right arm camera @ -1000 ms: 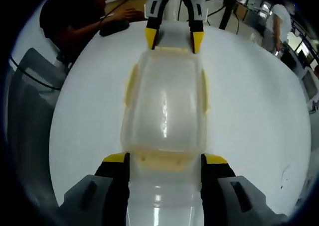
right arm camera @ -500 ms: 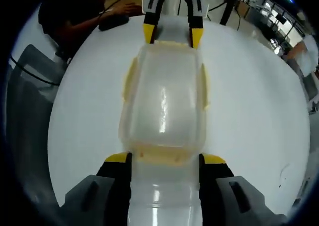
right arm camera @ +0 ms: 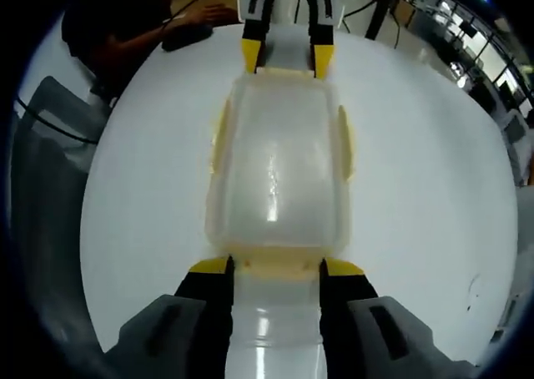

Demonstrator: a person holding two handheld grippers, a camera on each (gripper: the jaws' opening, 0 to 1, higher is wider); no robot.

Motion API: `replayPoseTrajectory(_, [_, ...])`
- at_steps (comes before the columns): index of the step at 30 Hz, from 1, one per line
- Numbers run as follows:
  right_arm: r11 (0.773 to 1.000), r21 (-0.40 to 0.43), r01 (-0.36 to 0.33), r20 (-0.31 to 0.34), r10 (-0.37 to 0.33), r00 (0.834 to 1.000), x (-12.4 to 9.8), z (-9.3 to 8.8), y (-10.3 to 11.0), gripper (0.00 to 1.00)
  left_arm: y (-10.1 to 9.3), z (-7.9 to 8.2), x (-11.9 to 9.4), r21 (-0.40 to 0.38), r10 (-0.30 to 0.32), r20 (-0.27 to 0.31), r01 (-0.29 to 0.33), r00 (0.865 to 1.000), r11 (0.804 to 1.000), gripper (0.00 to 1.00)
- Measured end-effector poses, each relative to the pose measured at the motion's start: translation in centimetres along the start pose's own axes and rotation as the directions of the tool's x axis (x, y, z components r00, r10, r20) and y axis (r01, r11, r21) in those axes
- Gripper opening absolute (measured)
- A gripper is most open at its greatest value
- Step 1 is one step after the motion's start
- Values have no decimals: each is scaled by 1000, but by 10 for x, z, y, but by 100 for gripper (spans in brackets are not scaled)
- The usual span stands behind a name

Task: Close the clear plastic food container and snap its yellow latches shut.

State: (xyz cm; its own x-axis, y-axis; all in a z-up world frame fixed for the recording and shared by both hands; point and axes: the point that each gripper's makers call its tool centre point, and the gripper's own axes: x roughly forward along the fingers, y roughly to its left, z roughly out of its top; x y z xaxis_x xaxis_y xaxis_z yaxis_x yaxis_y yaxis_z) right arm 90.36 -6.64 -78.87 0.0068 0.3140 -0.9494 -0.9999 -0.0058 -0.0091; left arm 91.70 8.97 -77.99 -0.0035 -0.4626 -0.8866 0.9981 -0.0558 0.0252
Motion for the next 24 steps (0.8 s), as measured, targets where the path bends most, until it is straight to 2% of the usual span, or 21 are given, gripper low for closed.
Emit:
replayPoseTrajectory(15, [1000, 1, -2, -5, 2, 1000, 1, 0, 0, 36, 5, -1, 2, -15, 2, 15, -2, 1000, 1000, 33])
replayPoseTrajectory(24, [1000, -19, 24, 6, -24, 1000, -4, 5, -8, 35, 7, -4, -1, -27, 14, -8, -14, 1000, 1000, 32])
